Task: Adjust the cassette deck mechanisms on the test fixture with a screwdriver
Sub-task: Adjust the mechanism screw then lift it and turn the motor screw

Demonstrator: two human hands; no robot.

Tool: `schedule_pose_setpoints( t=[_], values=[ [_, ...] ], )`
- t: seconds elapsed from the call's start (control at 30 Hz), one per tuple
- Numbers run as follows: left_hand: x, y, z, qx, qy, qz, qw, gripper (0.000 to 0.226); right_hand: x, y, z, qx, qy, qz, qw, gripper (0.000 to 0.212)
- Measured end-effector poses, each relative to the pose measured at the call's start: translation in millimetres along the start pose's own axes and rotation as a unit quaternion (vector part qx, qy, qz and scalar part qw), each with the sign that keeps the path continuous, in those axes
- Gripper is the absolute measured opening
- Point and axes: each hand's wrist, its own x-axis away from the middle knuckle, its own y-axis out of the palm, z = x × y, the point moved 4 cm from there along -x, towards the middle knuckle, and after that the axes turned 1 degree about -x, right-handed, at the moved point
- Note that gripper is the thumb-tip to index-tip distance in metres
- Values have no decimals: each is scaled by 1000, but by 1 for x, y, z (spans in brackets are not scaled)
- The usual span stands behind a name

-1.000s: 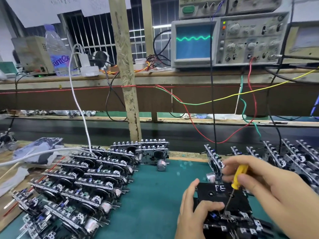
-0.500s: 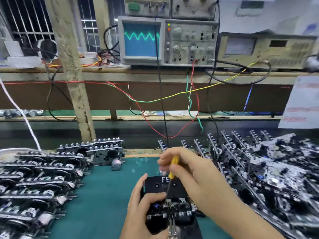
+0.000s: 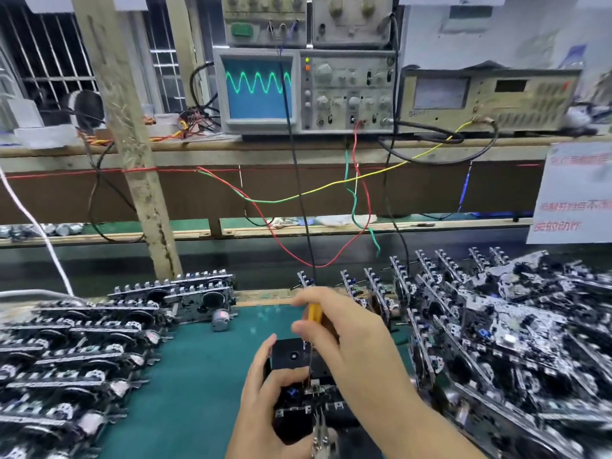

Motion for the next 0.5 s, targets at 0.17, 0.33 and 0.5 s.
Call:
schedule_pose_setpoints(
  t=[0.17,0.33,0.5],
  values=[
    [1,-2,1,-9,-5,-2,1000,72,-2,-6,1,-17,39,-65,997,28],
    [0,-2,1,-12,-1,-4,1000,68,5,-9,-9,-75,44,-48,995,9],
    [0,-3,1,-15,-11,-18,1000,73,19,-16,-7,-75,18,19,997,8]
  ],
)
